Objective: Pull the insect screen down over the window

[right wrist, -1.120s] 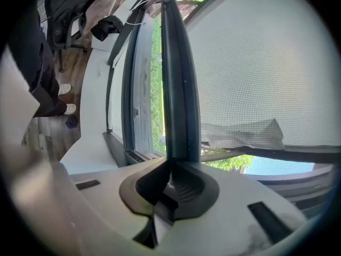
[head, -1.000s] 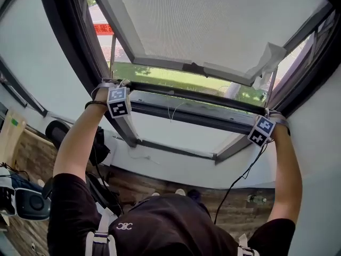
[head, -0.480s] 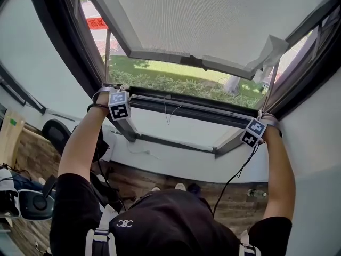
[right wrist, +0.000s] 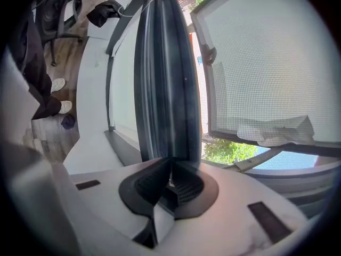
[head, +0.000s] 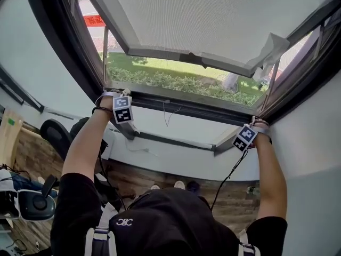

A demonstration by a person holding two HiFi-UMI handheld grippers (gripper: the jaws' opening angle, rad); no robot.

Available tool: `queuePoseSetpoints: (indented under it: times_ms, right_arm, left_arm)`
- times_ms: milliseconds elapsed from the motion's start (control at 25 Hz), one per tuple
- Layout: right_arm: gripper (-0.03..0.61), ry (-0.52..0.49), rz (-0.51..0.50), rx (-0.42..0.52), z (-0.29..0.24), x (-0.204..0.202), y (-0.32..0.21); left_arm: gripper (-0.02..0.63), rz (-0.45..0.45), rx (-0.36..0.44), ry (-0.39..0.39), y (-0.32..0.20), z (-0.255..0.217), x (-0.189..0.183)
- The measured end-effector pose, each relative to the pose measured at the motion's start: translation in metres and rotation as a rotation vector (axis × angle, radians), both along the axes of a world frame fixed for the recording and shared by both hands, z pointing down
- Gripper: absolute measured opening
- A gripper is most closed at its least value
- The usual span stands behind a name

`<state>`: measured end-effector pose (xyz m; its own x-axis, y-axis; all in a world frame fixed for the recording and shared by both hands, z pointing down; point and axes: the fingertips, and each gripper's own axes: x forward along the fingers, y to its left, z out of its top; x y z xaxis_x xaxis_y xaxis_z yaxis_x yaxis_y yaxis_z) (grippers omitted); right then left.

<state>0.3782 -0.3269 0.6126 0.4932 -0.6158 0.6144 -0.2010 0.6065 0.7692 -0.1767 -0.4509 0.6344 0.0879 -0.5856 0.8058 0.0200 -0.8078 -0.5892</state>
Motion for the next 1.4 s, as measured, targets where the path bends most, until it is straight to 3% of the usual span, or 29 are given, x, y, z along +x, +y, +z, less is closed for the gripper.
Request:
queuePoseSetpoints:
  times_ms: [800, 1400]
  right_arm:
    - [0.023, 0.042, 0.057, -0.049, 0.042, 0.001, 0.009]
    - [0.021, 0.093, 0.084, 0.077, 0.047, 0.007, -0.013]
  left_arm:
    - [0.017, -0.025, -0.023, -0.032, 0.000, 0.048, -0.001]
    - [0.017, -0.022, 0.090, -0.048, -0.015, 0.047, 0.000]
